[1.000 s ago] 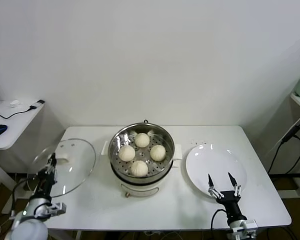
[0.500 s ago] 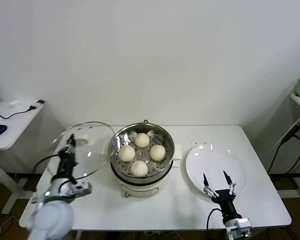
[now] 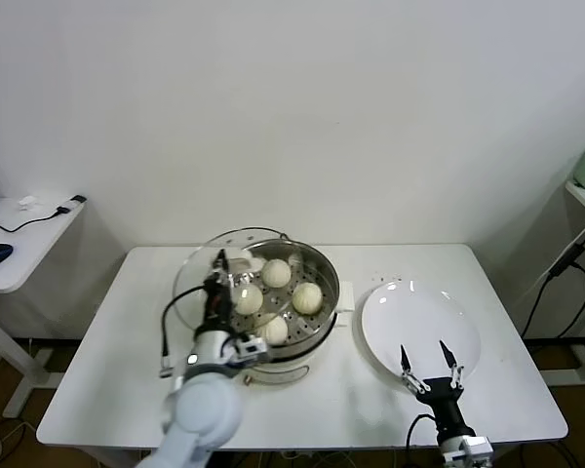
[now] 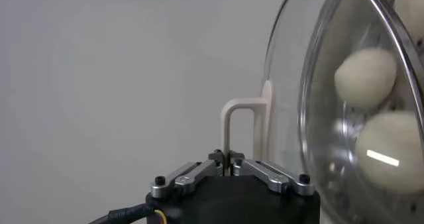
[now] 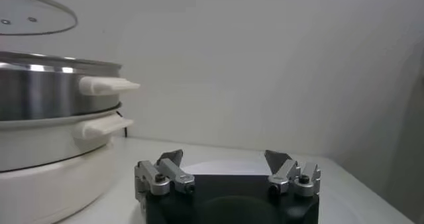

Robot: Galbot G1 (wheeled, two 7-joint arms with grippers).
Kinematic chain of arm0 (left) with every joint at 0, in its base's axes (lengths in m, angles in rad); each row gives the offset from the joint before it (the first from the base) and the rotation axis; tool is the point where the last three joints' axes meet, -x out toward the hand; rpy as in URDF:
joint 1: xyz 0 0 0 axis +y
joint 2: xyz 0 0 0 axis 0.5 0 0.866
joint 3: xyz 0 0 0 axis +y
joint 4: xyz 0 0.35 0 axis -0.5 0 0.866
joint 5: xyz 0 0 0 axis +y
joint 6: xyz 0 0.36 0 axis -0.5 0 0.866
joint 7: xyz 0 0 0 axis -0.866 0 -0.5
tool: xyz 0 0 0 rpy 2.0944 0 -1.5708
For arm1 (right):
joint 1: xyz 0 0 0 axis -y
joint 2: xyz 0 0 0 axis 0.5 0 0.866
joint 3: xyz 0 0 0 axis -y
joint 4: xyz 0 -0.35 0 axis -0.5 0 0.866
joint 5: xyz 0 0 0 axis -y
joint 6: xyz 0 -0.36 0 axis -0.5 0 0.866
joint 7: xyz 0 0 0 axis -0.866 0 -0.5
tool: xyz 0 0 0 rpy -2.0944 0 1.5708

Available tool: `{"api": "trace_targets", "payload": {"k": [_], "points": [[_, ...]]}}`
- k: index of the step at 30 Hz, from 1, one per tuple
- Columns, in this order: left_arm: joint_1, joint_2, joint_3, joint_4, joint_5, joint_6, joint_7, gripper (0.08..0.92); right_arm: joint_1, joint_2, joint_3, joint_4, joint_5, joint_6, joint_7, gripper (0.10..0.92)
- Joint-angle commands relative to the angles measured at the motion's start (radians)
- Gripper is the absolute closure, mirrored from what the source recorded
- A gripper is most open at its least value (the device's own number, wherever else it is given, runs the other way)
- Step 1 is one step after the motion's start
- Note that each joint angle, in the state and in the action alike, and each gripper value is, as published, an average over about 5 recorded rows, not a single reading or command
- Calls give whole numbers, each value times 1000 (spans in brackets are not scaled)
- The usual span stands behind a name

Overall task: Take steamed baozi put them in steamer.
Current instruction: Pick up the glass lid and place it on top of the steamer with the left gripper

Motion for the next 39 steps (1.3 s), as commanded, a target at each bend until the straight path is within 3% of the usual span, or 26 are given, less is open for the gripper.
{"api": "trace_targets", "payload": {"k": [1,12,39], "points": [[-70,-81,141,46,91,45,26,868,-2,11,18,-36,3,61,2,202],[-88,-169,190,147,159,70,20,868,-3,57,63,-48,-14,103,6,202],[-49,-122,122,220,234,40,-32,868,0,82,87,-60,-47,165,9,202]]}}
